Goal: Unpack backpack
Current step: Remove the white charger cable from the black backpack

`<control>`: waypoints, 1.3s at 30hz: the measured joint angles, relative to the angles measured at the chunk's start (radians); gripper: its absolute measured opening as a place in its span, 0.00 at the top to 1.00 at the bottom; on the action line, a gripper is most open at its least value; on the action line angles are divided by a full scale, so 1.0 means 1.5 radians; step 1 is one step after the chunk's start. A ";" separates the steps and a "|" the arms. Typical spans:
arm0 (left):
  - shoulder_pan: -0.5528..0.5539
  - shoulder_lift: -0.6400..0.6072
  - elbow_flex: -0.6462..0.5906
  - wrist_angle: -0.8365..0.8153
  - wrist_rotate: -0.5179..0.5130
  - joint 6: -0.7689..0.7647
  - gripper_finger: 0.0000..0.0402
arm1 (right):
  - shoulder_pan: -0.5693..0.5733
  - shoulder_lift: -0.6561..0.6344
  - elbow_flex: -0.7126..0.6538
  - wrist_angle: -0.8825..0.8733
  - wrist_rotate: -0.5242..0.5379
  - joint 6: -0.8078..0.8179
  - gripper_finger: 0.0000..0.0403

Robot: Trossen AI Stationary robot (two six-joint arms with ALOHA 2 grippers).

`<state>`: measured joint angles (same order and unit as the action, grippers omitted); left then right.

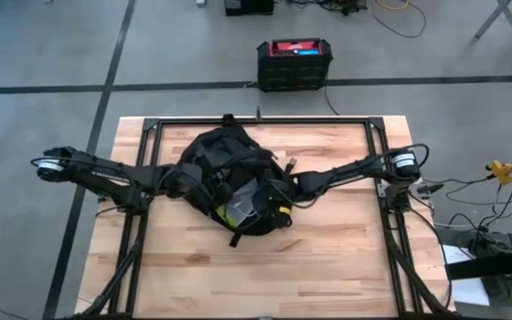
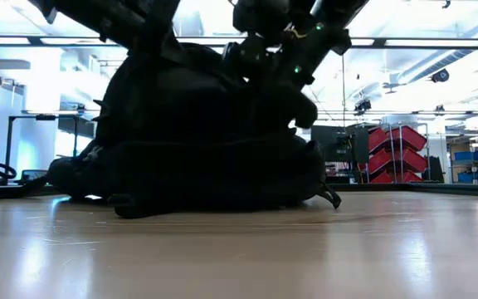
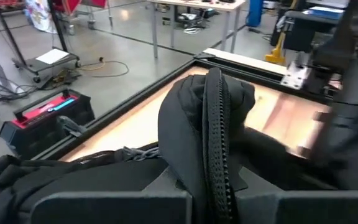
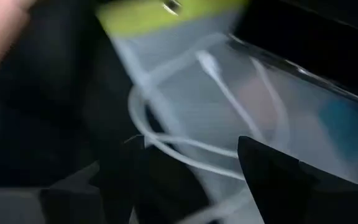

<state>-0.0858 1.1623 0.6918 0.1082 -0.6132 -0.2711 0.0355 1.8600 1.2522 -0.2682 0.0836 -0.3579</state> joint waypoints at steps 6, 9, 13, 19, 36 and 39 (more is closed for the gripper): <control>-0.024 -0.006 0.000 -0.039 -0.005 0.003 1.00 | -0.003 0.004 0.012 0.007 -0.006 -0.081 0.38; -0.024 -0.006 0.000 -0.039 -0.005 0.014 1.00 | -0.007 0.027 0.014 0.035 -0.004 -0.142 0.35; -0.024 0.001 -0.001 -0.042 -0.001 0.018 1.00 | -0.012 0.074 0.019 0.054 -0.001 -0.171 0.32; -0.024 0.021 -0.001 -0.044 -0.003 0.016 1.00 | -0.015 0.104 0.044 0.053 -0.003 -0.112 0.41; -0.029 0.009 -0.001 -0.034 -0.004 -0.003 1.00 | 0.064 -0.059 0.066 -0.123 0.005 -0.012 0.99; -0.030 0.009 -0.001 -0.033 -0.004 -0.003 1.00 | 0.103 -0.146 0.048 -0.136 0.041 0.011 1.00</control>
<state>-0.1303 1.1754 0.6907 0.0580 -0.6189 -0.2752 0.1908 1.6413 1.3242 -0.4728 0.1450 -0.3416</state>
